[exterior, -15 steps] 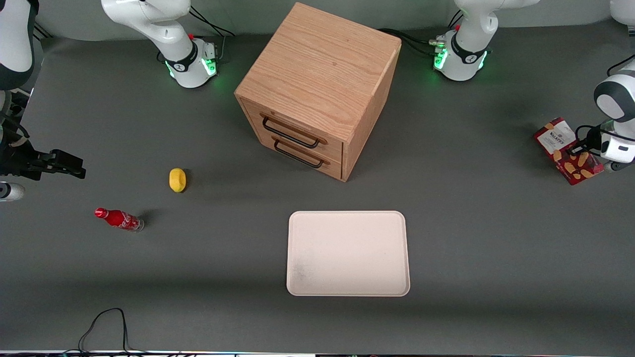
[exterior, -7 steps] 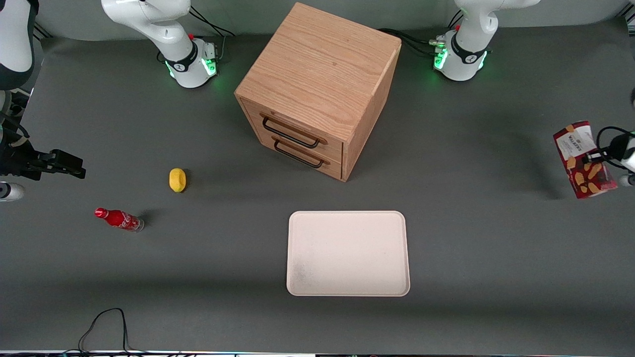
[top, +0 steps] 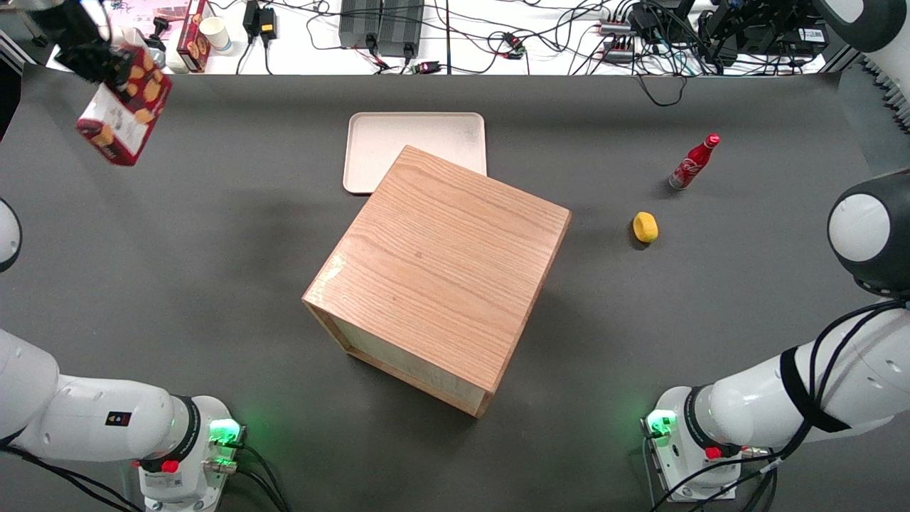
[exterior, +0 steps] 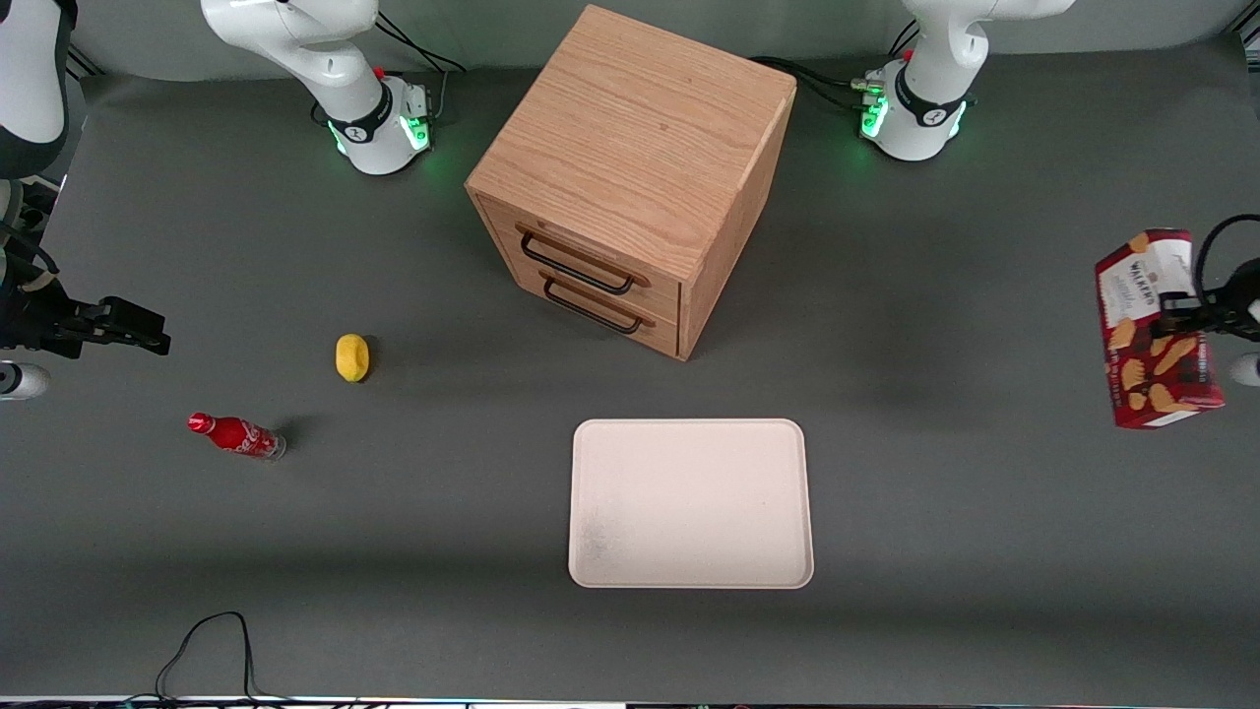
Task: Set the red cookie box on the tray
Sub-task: 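Lift the box upright with the left gripper, then carry the box with the left gripper over the cream tray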
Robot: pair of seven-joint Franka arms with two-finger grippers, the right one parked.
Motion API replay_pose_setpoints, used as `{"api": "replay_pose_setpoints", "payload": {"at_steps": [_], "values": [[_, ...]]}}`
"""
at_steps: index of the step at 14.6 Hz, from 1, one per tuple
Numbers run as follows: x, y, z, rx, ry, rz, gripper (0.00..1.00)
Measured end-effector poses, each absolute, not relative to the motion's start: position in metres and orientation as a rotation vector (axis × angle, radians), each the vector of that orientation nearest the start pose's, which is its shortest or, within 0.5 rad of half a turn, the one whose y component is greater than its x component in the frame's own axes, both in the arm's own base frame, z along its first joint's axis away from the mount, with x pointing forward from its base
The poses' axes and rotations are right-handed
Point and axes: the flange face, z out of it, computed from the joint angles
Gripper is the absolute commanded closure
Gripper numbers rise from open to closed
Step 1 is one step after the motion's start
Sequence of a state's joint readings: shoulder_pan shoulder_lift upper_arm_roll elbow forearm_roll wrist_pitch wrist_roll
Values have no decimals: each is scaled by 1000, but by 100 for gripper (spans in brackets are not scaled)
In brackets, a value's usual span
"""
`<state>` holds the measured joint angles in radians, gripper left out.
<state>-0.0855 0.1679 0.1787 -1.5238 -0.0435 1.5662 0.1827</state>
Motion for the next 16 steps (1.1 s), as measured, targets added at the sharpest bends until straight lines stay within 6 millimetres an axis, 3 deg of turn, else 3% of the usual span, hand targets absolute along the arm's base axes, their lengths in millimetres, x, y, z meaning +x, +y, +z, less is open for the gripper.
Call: {"api": "replay_pose_setpoints", "payload": {"at_steps": [3,7,9,11,16], "values": [[613,-29,562,-3180,160,145,100],[644,-134,538,-3176,166,148,100],[658,-183,511,-3169,149,168,100],[672,-218,475,-3159,139,177,100],[702,-258,376,-3160,176,101,100]]}}
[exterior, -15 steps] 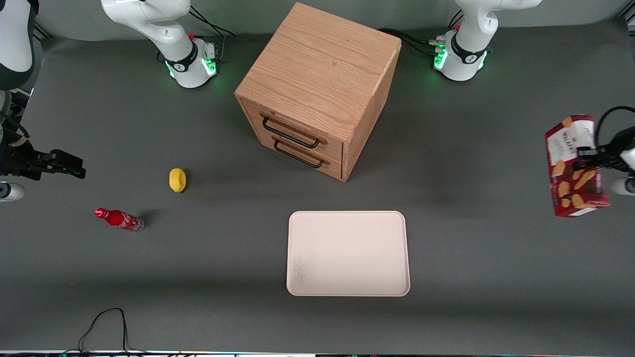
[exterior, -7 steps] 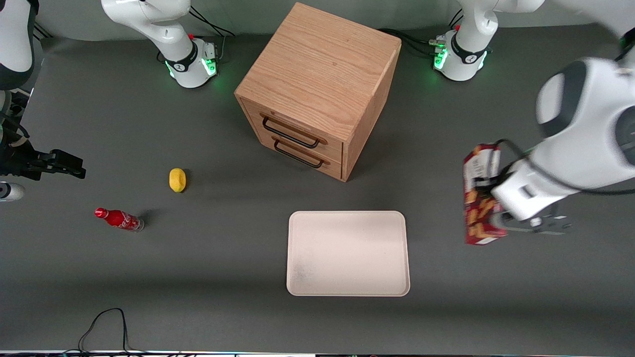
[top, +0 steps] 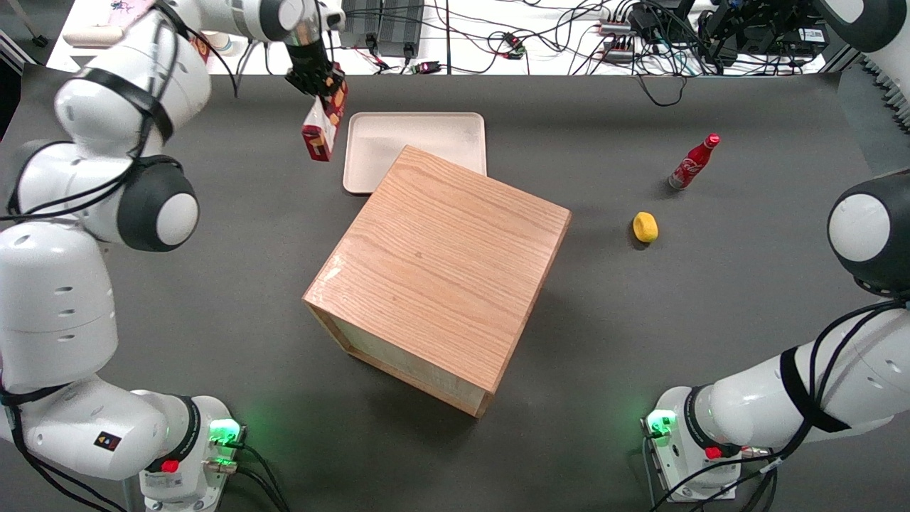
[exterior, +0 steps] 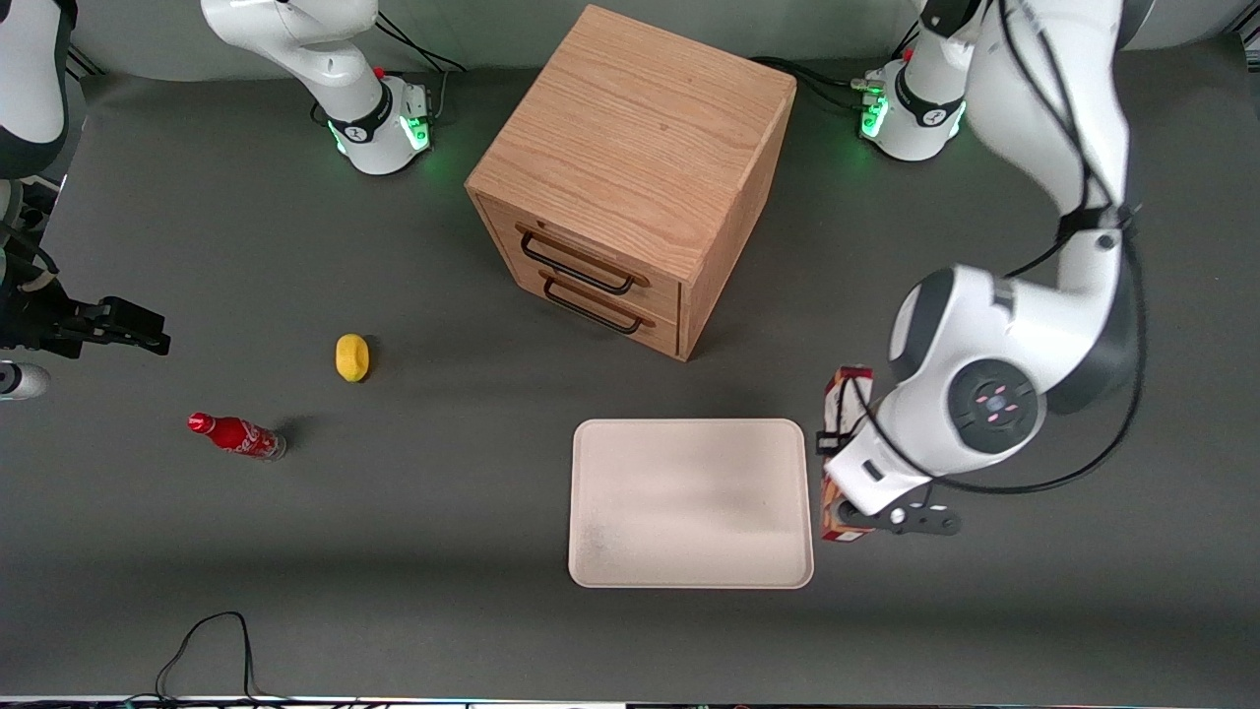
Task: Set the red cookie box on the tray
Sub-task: 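Carry the box with the left gripper over the cream tray, then lower the box onto the tray and open the left gripper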
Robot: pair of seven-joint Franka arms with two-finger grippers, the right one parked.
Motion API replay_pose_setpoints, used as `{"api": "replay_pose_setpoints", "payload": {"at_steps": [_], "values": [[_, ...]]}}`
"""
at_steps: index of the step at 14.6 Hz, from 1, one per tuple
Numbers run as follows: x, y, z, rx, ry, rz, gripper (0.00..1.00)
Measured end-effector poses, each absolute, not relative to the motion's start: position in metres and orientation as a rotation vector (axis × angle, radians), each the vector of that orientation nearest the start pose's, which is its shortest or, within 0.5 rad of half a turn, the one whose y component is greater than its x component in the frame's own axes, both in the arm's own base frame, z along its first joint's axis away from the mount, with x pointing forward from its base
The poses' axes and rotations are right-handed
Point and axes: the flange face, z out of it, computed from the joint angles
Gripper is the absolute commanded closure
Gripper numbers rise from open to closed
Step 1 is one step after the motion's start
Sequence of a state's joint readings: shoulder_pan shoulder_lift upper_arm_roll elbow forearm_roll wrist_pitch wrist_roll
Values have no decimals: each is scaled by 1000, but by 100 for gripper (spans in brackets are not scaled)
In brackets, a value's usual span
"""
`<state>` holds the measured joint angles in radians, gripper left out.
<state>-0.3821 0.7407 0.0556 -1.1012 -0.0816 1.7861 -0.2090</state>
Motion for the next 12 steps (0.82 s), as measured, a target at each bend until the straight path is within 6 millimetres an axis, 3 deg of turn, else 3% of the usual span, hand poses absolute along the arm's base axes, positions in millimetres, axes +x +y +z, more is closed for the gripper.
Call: {"api": "replay_pose_setpoints", "payload": {"at_steps": [3,9,10,11,12], "values": [[708,-280,331,-3165,186,47,100],[714,-300,266,-3183,29,-47,100],[715,-300,257,-3184,-18,-52,40],[715,-299,251,-3182,-56,-53,1],[715,-298,249,-3181,-74,-52,0]]}}
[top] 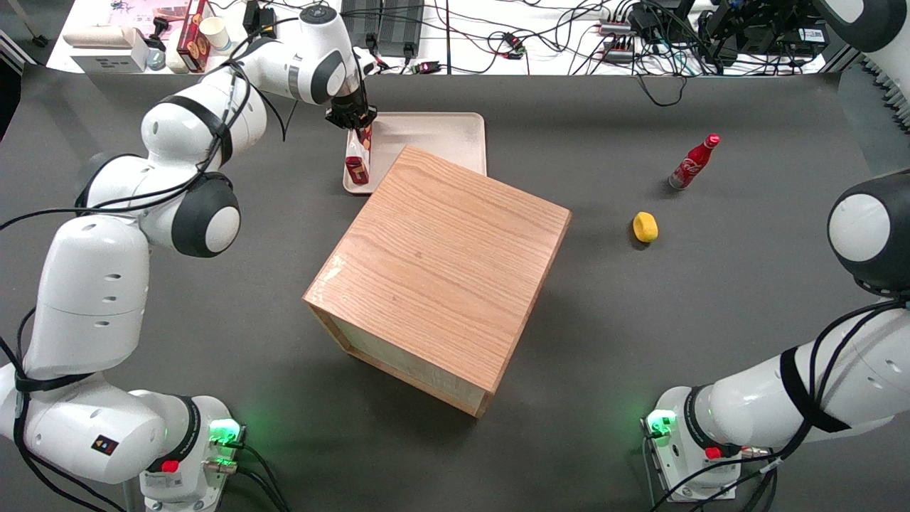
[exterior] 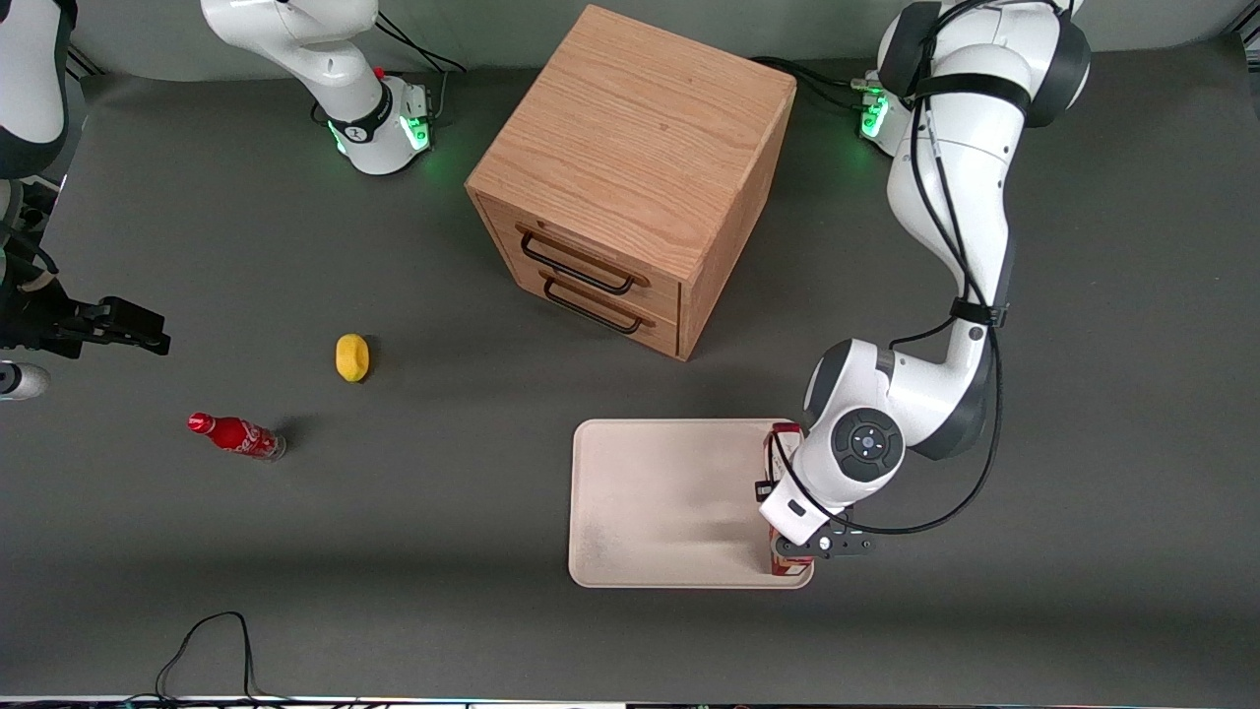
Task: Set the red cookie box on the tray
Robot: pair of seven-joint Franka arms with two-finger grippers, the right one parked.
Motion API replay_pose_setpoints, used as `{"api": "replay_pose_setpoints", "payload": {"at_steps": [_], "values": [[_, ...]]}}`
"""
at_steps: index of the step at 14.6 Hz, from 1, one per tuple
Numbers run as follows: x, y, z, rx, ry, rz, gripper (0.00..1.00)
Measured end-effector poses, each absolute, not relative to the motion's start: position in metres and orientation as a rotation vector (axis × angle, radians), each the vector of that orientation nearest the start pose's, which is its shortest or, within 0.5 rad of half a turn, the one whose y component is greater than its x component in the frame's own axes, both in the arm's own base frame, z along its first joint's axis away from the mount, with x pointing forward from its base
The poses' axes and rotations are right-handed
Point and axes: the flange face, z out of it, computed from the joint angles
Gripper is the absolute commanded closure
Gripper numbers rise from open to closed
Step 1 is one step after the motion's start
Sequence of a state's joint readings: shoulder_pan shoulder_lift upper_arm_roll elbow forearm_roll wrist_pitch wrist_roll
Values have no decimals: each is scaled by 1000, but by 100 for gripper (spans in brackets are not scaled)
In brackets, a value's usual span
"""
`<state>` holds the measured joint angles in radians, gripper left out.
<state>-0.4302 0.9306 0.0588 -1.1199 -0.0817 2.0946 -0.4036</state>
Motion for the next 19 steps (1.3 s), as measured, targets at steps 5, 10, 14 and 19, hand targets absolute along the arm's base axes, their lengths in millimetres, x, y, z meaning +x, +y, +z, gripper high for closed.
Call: {"api": "replay_pose_setpoints", "payload": {"at_steps": [5,10,14,19], "values": [[720,-294,296,-3199,-113,-134,0],[701,-191,439,-3195,-289,-81,0],[647,-91,528,-3190,-196,68,0],[574,8,566,-3156,4,86,0]]}}
